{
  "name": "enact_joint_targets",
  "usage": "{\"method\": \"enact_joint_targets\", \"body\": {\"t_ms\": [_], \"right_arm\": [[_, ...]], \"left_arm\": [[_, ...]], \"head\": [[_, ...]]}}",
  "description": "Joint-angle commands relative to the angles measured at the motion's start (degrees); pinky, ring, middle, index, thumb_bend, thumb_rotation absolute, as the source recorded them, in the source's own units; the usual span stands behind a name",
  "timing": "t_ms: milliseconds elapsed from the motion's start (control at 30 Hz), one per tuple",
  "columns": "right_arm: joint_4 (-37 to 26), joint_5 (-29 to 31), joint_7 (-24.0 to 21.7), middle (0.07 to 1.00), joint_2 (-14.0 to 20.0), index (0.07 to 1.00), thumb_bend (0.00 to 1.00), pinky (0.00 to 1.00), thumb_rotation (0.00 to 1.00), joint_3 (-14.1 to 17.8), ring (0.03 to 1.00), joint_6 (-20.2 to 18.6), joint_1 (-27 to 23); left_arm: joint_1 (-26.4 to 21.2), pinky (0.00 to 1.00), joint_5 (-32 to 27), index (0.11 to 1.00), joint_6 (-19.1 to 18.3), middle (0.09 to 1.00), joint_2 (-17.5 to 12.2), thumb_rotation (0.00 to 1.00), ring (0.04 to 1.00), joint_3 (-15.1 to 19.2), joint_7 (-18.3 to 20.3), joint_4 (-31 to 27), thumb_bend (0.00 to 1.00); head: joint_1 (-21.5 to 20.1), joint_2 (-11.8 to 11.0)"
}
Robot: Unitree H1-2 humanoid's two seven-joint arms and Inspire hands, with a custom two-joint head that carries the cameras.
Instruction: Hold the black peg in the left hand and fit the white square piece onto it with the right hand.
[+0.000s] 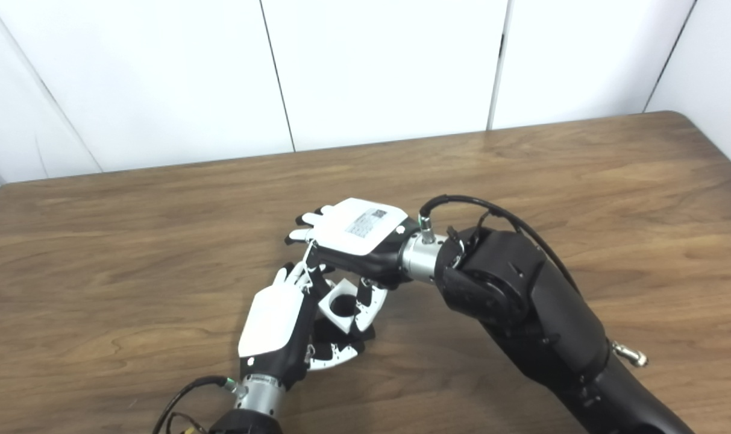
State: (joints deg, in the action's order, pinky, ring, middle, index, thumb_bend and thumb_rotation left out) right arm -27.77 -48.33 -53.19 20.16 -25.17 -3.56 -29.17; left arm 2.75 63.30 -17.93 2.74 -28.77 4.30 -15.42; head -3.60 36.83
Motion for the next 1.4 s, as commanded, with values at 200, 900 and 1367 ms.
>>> {"method": "enact_joint_targets", "body": {"t_ms": [200,900,1367], "right_arm": [[-0.93,0.46,0.09,0.942,-0.35,0.491,0.52,1.0,0.16,0.38,1.0,0.26,-1.68],[0.61,1.2,2.29,0.943,1.66,0.491,0.52,1.0,0.15,1.21,1.0,1.67,0.0],[1.81,1.88,4.04,0.942,2.22,0.491,0.52,1.0,0.16,1.63,1.0,1.98,1.1]], "left_arm": [[0.23,0.99,1.76,0.492,-0.81,0.873,0.21,0.08,0.953,-1.29,1.49,1.06,0.52],[1.19,1.0,1.42,0.493,-1.57,0.882,-0.21,0.08,0.96,-1.57,2.27,-1.08,0.52],[1.41,1.0,0.96,0.493,-1.31,0.878,-0.15,0.08,0.96,-1.49,1.8,-1.35,0.52]], "head": [[0.16,0.22],[0.24,0.46],[0.61,0.67]]}}
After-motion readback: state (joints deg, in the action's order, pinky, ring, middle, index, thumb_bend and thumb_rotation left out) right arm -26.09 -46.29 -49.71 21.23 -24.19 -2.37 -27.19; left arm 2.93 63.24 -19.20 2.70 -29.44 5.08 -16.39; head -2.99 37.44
